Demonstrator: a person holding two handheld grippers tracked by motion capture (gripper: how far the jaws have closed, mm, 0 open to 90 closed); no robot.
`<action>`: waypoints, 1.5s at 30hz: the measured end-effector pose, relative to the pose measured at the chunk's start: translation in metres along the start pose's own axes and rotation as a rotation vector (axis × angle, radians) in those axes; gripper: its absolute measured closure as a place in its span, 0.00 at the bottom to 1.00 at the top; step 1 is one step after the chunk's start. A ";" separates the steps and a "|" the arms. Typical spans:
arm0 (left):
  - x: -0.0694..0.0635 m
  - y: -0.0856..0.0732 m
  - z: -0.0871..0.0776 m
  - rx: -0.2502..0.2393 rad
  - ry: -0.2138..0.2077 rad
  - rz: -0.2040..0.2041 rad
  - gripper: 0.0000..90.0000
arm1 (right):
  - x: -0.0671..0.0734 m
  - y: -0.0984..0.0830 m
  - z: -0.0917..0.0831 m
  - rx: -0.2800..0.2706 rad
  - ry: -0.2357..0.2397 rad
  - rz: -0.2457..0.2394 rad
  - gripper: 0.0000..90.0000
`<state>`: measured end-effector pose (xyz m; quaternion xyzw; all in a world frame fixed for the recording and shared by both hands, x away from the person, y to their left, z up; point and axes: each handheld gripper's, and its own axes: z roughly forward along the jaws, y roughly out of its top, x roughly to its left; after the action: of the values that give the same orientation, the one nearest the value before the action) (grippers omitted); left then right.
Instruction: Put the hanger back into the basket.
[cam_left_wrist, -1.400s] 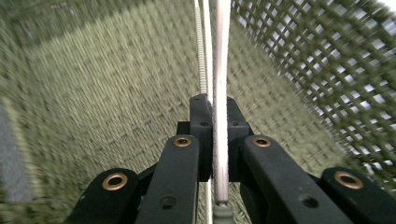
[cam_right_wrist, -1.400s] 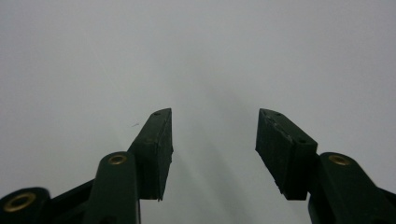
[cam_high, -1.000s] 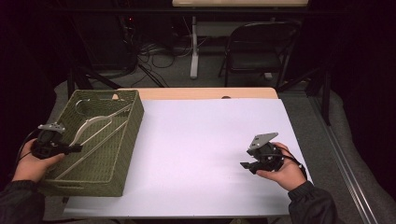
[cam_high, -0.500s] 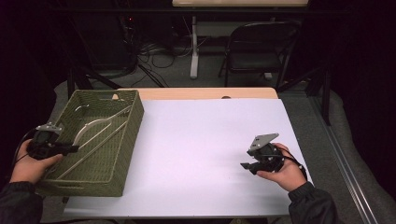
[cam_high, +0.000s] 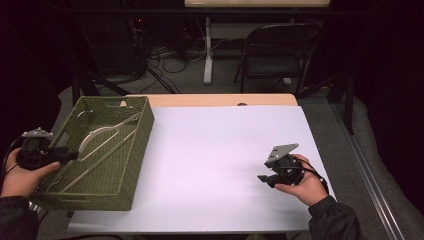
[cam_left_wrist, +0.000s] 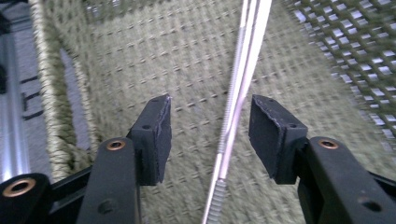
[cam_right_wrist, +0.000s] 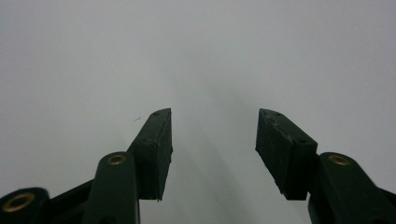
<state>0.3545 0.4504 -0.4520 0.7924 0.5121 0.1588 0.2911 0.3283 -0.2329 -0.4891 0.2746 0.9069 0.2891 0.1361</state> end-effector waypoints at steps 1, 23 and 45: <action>-0.001 0.001 -0.003 0.000 -0.008 0.007 0.54 | 0.000 0.000 0.001 -0.005 0.004 -0.001 0.51; -0.077 0.011 -0.057 -0.129 -0.095 0.039 0.43 | 0.004 -0.002 -0.011 -0.033 -0.010 0.019 0.49; -0.221 0.007 -0.022 -0.222 -0.195 0.217 0.40 | 0.021 -0.035 -0.029 -0.092 -0.027 0.103 0.45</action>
<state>0.2539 0.2551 -0.4200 0.8176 0.3721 0.1674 0.4063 0.2846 -0.2575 -0.4892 0.3183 0.8753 0.3336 0.1456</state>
